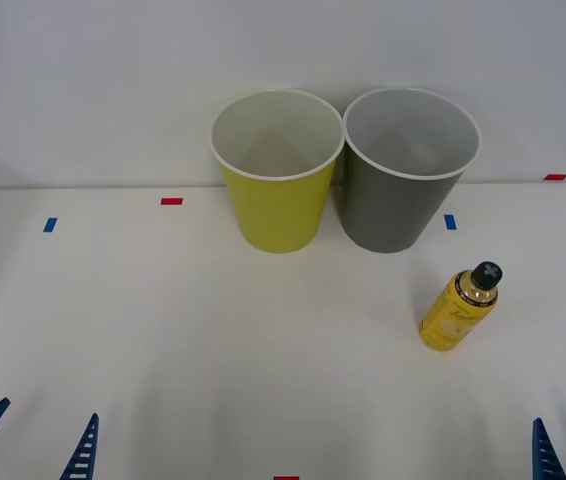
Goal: Put cans in the gray bin and PET bottles in the light green bin.
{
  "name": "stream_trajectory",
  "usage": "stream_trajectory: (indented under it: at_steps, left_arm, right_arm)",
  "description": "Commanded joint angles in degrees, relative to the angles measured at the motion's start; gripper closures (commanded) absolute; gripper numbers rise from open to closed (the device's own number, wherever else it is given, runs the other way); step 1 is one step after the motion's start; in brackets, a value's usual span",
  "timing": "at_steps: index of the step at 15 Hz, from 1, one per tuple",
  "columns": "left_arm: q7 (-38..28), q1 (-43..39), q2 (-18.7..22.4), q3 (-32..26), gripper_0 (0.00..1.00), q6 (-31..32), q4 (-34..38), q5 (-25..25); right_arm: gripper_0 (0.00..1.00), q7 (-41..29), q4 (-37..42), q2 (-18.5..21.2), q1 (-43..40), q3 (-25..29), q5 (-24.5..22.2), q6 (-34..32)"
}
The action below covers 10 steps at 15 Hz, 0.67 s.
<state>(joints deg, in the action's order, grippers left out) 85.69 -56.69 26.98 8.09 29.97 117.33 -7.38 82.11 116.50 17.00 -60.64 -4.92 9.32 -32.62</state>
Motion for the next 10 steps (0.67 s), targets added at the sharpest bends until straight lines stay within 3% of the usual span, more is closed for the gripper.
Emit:
stream_trajectory:
  at_steps: [1, 10]
  left_arm:
    - [0.0, 0.0, 0.0, 0.0, 0.0, 0.0, 0.01, 0.0]
    - [0.0, 0.0, 0.0, 0.0, 0.0, 0.0, 0.01, 0.0]
  right_arm:
    - [0.0, 0.16, -1.1, -0.47, 1.58, -0.79, 0.09, -0.77]
    - [0.0, 3.94, -1.19, 5.33, 7.47, -7.65, 0.09, -1.83]
